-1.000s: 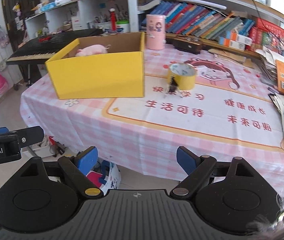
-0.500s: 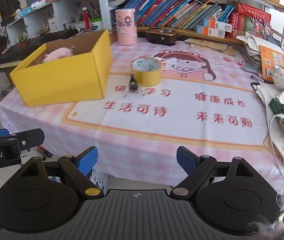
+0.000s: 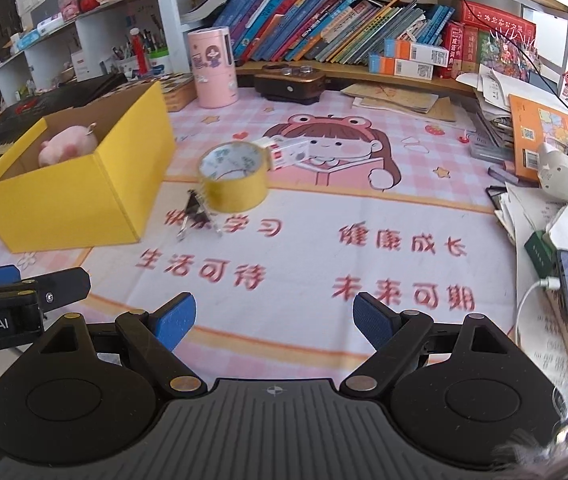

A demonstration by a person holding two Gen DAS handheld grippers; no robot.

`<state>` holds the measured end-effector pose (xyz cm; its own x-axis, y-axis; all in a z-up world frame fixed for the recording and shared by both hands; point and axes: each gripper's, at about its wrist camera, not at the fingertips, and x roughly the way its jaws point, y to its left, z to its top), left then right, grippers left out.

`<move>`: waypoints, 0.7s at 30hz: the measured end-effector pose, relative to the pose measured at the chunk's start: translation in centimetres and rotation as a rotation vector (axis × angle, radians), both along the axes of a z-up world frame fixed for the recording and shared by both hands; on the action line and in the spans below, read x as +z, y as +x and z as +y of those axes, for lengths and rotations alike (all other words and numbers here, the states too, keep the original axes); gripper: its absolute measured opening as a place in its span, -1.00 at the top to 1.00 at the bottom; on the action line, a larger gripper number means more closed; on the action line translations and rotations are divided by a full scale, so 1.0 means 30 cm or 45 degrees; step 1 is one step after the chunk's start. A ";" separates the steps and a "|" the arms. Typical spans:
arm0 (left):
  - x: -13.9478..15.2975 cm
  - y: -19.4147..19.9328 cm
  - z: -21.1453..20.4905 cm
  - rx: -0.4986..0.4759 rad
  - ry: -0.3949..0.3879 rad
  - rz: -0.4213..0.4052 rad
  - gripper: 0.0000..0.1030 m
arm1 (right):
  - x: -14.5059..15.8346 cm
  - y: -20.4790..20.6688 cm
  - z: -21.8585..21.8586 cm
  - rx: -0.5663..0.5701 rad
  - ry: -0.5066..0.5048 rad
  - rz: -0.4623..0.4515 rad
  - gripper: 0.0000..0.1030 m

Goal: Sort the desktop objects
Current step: 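Move the left gripper to the black binder clip beside the tape roll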

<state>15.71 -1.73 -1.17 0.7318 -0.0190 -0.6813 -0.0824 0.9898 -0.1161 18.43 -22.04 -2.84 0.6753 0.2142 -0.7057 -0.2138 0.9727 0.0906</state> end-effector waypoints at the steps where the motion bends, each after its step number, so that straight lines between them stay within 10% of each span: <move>1: -0.002 0.012 -0.009 0.003 -0.004 0.003 -0.76 | 0.000 0.014 -0.010 0.001 -0.002 0.000 -0.66; 21: -0.092 0.242 -0.172 0.082 0.042 0.046 -0.61 | -0.011 0.232 -0.180 -0.043 0.034 -0.065 -0.65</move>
